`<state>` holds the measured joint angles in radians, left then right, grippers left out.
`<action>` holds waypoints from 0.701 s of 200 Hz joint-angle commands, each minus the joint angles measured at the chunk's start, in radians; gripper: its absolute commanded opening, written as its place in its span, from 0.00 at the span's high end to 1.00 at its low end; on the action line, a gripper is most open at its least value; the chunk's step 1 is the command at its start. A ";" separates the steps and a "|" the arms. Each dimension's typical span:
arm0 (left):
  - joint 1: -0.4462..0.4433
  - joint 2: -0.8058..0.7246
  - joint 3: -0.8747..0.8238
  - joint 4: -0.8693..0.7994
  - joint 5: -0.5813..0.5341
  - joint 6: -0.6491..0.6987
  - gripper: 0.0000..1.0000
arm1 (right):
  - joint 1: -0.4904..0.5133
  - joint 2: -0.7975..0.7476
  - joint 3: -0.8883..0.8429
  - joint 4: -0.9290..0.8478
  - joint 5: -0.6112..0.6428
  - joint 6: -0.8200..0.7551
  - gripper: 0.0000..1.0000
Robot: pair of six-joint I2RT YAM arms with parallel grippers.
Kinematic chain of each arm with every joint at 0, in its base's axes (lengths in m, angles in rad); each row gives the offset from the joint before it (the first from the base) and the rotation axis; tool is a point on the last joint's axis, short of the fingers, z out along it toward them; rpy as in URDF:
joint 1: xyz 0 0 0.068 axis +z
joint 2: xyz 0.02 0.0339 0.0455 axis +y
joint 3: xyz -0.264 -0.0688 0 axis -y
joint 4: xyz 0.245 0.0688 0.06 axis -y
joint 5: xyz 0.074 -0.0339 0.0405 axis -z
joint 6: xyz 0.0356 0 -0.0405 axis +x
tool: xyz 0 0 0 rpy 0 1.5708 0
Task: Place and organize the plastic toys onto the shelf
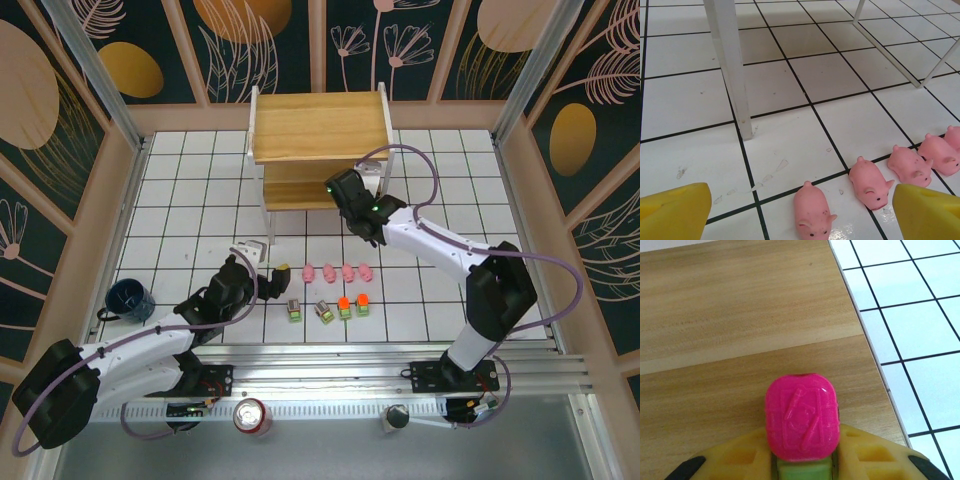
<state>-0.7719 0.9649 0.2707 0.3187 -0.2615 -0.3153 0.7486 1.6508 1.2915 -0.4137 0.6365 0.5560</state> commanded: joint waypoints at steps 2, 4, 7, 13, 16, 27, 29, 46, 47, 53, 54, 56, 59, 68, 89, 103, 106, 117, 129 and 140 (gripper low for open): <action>-0.006 0.001 0.005 0.032 0.015 0.013 0.07 | -0.019 0.027 0.037 0.006 0.042 0.019 0.65; -0.006 0.000 0.005 0.032 0.015 0.014 0.07 | -0.018 0.026 0.038 0.005 0.043 0.019 0.64; -0.005 0.000 0.005 0.032 0.015 0.014 0.07 | -0.017 0.026 0.038 0.006 0.043 0.020 0.64; -0.005 0.000 0.005 0.032 0.015 0.014 0.07 | -0.017 0.024 0.038 0.006 0.042 0.020 0.62; -0.006 -0.001 0.005 0.033 0.015 0.015 0.07 | -0.017 0.021 0.037 0.006 0.042 0.021 0.61; -0.005 -0.003 0.004 0.032 0.015 0.013 0.07 | -0.015 0.018 0.037 0.006 0.043 0.022 0.59; -0.006 -0.003 0.004 0.032 0.015 0.013 0.07 | -0.015 0.018 0.038 0.006 0.043 0.022 0.59; -0.006 -0.008 0.002 0.031 0.015 0.014 0.07 | -0.011 0.012 0.040 0.003 0.048 0.022 0.56; -0.005 -0.008 0.002 0.032 0.015 0.013 0.07 | -0.011 0.011 0.040 0.003 0.049 0.022 0.55; -0.006 -0.009 0.001 0.032 0.015 0.013 0.07 | -0.010 0.008 0.040 0.001 0.050 0.022 0.55; -0.006 -0.009 0.001 0.032 0.015 0.013 0.07 | -0.009 0.007 0.040 0.001 0.050 0.022 0.55; -0.006 -0.009 0.002 0.034 0.015 0.013 0.07 | -0.008 0.006 0.039 0.001 0.051 0.022 0.54; -0.005 -0.010 0.001 0.033 0.015 0.014 0.07 | -0.007 0.005 0.040 0.001 0.053 0.024 0.54; -0.006 -0.010 0.001 0.033 0.015 0.014 0.07 | -0.001 -0.003 0.038 0.001 0.057 0.024 0.54; -0.006 -0.011 0.000 0.033 0.016 0.013 0.07 | 0.011 -0.022 0.035 -0.004 0.067 0.031 0.53; -0.006 -0.011 -0.001 0.033 0.015 0.014 0.07 | 0.018 -0.029 0.036 -0.011 0.070 0.036 0.52; -0.005 -0.012 -0.001 0.034 0.015 0.013 0.07 | 0.019 -0.032 0.037 -0.014 0.071 0.037 0.52; -0.006 -0.013 -0.001 0.035 0.015 0.015 0.07 | 0.026 -0.039 0.037 -0.020 0.075 0.040 0.51; -0.006 -0.012 -0.001 0.035 0.013 0.014 0.07 | 0.034 -0.047 0.037 -0.030 0.081 0.047 0.51; -0.006 -0.014 -0.001 0.036 0.013 0.015 0.07 | 0.042 -0.056 0.034 -0.039 0.087 0.051 0.51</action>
<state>-0.7719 0.9638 0.2707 0.3191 -0.2584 -0.3149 0.7708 1.6482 1.3010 -0.4191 0.6655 0.5716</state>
